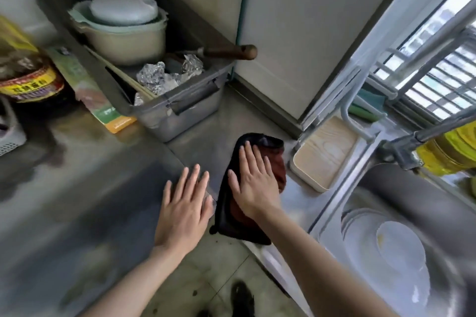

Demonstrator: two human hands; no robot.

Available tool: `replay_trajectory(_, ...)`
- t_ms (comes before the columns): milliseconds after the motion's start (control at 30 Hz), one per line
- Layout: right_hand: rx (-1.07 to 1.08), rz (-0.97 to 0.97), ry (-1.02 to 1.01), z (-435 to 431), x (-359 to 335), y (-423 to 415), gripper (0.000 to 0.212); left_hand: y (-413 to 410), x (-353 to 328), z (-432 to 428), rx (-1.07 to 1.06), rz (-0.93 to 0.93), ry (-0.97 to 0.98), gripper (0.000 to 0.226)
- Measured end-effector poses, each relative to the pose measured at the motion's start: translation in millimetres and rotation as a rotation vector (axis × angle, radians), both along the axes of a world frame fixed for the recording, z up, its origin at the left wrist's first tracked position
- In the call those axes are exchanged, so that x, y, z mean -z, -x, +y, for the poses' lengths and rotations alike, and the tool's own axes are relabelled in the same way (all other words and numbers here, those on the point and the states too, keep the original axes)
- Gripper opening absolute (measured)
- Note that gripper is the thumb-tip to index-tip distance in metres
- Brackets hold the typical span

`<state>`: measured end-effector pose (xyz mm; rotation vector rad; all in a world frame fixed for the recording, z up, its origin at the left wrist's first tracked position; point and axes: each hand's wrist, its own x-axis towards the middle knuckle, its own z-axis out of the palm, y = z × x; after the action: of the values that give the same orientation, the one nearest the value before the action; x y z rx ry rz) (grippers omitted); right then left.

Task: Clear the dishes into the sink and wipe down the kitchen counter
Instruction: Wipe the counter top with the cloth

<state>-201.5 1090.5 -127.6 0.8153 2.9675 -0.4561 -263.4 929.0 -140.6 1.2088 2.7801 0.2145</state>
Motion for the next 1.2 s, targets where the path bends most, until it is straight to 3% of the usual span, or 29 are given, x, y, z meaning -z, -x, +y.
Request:
replay_trajectory(167,-0.051,-0.022,-0.067,47.7,5.3,59.9,0.063,1.1,4.3,1.1,-0.016,0.024,-0.007,0.052)
replay_trajectory(333,-0.123,-0.027,-0.046,45.0,1.4,66.7,0.066,1.5,0.6,0.3,-0.053,-0.005,-0.067,0.049)
replay_trajectory(500,-0.531,-0.03,-0.005,14.6,-0.8,50.7,0.065,-1.9,-24.2,-13.7,-0.291,0.005,-0.217,0.039)
replay_trajectory(600,-0.812,-0.032,-0.102,38.9,-2.4,50.7,0.066,-4.0,-41.2,-53.6,-0.345,0.063,-0.209,0.039)
replay_trajectory(667,-0.637,0.015,-0.129,48.6,-2.8,56.8,0.067,-1.2,-46.8,-89.0,-0.413,0.088,-0.164,0.04)
replay_trajectory(733,-0.329,0.023,-0.045,38.6,-2.6,64.2,0.066,-2.0,-45.3,-123.9,-0.511,0.087,-0.136,0.04)
replay_trajectory(800,-0.174,0.093,0.032,22.6,-3.5,69.6,0.056,-8.6,-39.1,-151.4,-0.593,0.078,-0.105,0.042)
replay_trajectory(900,-0.108,0.176,0.356,8.0,-19.2,75.4,0.047,-16.7,-29.8,-179.3,-0.665,0.058,-0.089,0.047)
replay_trajectory(1000,-0.149,0.115,0.726,-37.6,-36.1,67.8,0.038,-18.1,-22.1,-204.4,-0.714,0.04,-0.05,0.048)
replay_trajectory(1100,-0.597,0.03,0.53,-85.7,-27.3,45.8,0.044,-20.3,-12.9,-225.5,-0.803,-0.002,0.006,0.052)
replay_trajectory(1200,-0.936,-0.048,0.125,-73.2,-9.8,45.8,0.064,-24.2,-5.2,-234.6,-0.826,-0.022,0.02,0.059)
